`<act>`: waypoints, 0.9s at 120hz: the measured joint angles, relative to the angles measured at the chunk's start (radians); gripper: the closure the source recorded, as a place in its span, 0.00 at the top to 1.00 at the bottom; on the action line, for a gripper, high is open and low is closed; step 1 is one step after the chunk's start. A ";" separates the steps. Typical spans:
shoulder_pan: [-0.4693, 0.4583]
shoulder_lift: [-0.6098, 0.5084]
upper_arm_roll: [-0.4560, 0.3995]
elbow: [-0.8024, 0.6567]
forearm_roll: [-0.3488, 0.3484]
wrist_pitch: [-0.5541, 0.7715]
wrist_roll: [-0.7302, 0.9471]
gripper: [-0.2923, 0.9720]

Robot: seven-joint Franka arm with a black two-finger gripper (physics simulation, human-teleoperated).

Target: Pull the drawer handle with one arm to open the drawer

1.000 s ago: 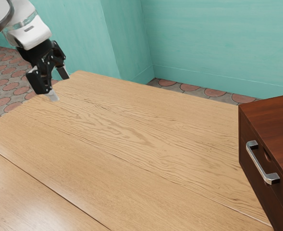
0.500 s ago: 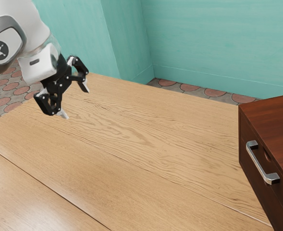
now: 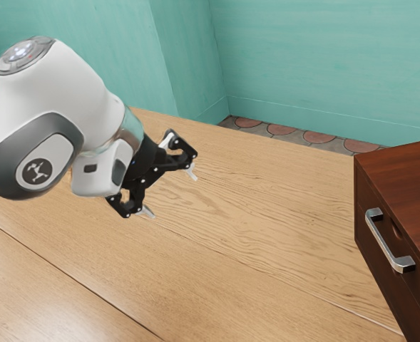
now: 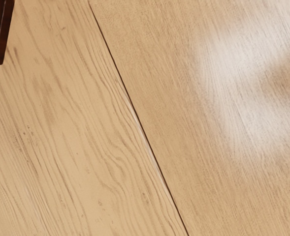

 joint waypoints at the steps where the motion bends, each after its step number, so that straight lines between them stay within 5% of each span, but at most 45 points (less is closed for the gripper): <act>1: -0.004 0.000 0.000 -0.003 0.000 0.005 0.002 0.77; 59: -0.207 0.031 0.000 -0.046 0.024 0.148 0.087 0.77; 108: -0.286 0.143 -0.004 0.016 0.030 0.167 0.118 0.77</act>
